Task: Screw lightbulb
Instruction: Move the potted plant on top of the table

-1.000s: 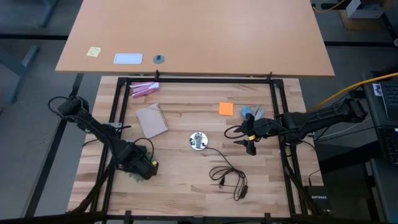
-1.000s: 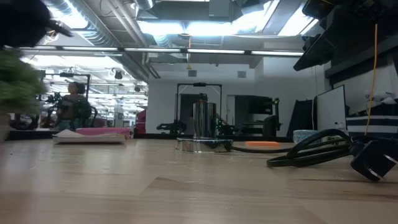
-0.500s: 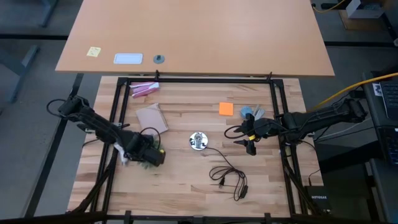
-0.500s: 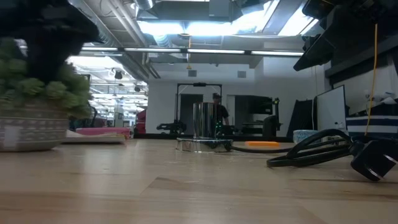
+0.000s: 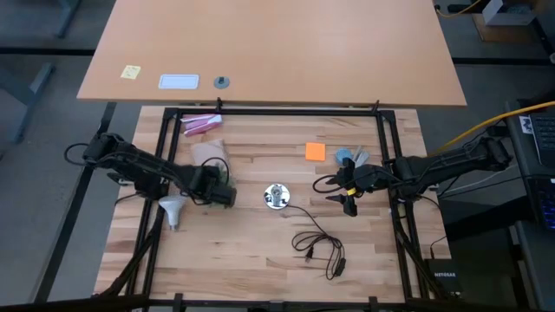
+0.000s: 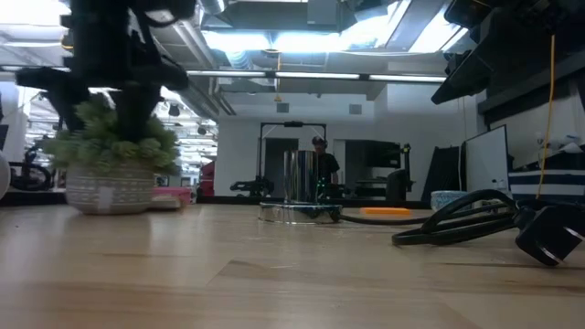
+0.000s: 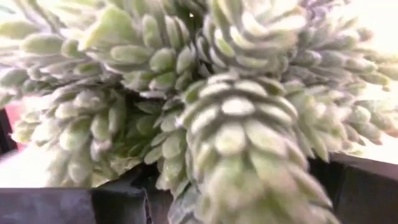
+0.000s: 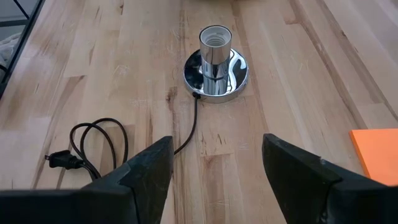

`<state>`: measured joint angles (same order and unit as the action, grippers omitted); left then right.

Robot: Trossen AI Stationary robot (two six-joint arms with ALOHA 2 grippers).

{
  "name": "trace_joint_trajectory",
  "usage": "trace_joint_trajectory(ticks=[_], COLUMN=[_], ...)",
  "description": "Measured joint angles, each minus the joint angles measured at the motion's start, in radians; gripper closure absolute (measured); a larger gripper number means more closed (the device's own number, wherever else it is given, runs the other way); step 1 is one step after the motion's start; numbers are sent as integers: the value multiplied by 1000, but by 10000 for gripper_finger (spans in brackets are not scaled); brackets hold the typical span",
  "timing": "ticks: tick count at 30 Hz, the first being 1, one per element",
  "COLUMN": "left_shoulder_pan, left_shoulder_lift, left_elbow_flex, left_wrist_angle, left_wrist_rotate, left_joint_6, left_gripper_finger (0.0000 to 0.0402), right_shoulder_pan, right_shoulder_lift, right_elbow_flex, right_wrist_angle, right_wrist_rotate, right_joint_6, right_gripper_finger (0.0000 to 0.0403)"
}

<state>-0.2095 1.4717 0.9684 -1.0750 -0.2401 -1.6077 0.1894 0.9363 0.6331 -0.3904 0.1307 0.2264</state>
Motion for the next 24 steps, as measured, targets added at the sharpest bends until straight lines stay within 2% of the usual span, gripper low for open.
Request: trace_joint_trajectory(ticks=[12, 19, 24], left_shoulder_pan=[235, 380, 439], left_shoulder_lift=[0, -4, -6], left_elbow_flex=[0, 5, 4], left_wrist_angle=[4, 33, 77], left_wrist_rotate=[-118, -113, -158], left_joint_6=[231, 367, 449], left_gripper_finger=[178, 178, 178], right_shoulder_pan=[0, 0, 0], right_shoulder_lift=[0, 0, 0], right_elbow_flex=[0, 0, 0], right_wrist_angle=[0, 0, 0], right_wrist_rotate=[0, 0, 0], right_joint_6=[0, 0, 0], right_gripper_finger=[157, 157, 157])
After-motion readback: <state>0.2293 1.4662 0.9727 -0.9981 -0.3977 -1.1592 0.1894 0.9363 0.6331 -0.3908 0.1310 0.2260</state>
